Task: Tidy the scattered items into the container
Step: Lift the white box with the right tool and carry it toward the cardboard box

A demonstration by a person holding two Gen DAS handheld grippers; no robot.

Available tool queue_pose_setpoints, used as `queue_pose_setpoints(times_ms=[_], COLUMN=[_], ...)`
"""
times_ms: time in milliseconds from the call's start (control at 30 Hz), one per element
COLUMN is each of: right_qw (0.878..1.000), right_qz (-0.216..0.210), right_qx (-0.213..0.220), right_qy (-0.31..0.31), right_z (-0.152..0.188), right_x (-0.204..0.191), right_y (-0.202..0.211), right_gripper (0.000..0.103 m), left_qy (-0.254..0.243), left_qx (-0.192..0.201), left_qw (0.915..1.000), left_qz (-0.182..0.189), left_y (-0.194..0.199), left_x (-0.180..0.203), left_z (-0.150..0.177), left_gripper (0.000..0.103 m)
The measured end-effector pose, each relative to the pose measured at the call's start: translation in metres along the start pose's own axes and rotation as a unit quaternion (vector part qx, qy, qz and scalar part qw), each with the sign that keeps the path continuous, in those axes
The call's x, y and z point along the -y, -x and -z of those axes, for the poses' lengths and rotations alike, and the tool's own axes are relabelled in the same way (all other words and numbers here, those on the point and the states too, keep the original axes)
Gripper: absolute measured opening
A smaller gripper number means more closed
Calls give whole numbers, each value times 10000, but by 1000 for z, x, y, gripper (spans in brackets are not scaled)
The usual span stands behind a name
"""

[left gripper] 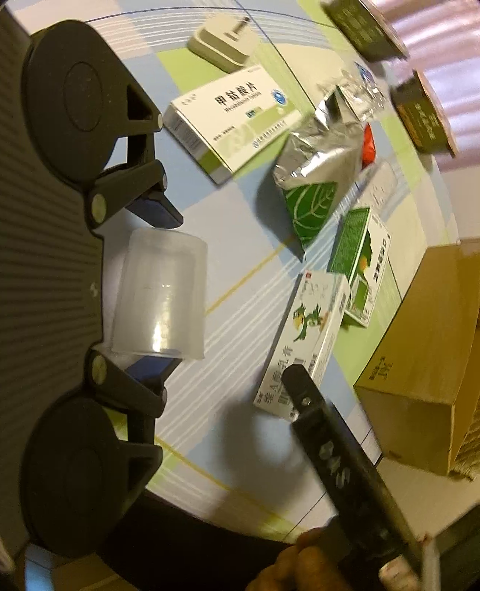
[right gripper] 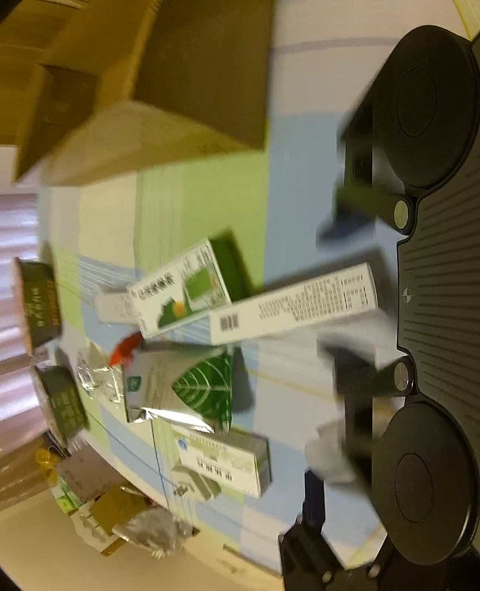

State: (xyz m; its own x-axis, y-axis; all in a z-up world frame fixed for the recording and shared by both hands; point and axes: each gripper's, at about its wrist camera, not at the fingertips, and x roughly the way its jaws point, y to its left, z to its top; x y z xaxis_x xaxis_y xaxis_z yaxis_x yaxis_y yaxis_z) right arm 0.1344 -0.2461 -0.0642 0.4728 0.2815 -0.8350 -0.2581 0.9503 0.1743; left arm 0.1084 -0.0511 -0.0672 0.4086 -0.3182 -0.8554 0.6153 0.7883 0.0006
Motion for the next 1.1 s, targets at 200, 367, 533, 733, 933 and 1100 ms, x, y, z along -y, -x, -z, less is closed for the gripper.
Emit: queue_pose_setpoints(times_ms=[200,367,533,733,933,1100], right_qw=[9907,9975,9985,9978,9964,9945], right_qz=[320,-24,-219,-348,-362,-344], right_qx=[328,172,-100,-48,3,-10], right_qy=[1284,692,494,557,764,991], right_z=[8,5,6,7,2,-3], right_x=[-28,-15,-9,-12,-17,-22], right_y=[3,-7,-19,-24,-26,-35], right_gripper=[85,85,61,61,61,61], left_qy=[154,251,295,416,355,314], left_qx=[95,204,170,112,-93,-117], left_qw=[9996,9994,9994,9991,9993,9994], left_qz=[-202,-134,-113,-64,-8,-73], left_y=[2,6,3,0,-7,-5], left_x=[2,-1,-4,-8,-7,-6], left_z=[-1,-5,-3,-1,1,2], left_gripper=[73,73,74,74,69,69])
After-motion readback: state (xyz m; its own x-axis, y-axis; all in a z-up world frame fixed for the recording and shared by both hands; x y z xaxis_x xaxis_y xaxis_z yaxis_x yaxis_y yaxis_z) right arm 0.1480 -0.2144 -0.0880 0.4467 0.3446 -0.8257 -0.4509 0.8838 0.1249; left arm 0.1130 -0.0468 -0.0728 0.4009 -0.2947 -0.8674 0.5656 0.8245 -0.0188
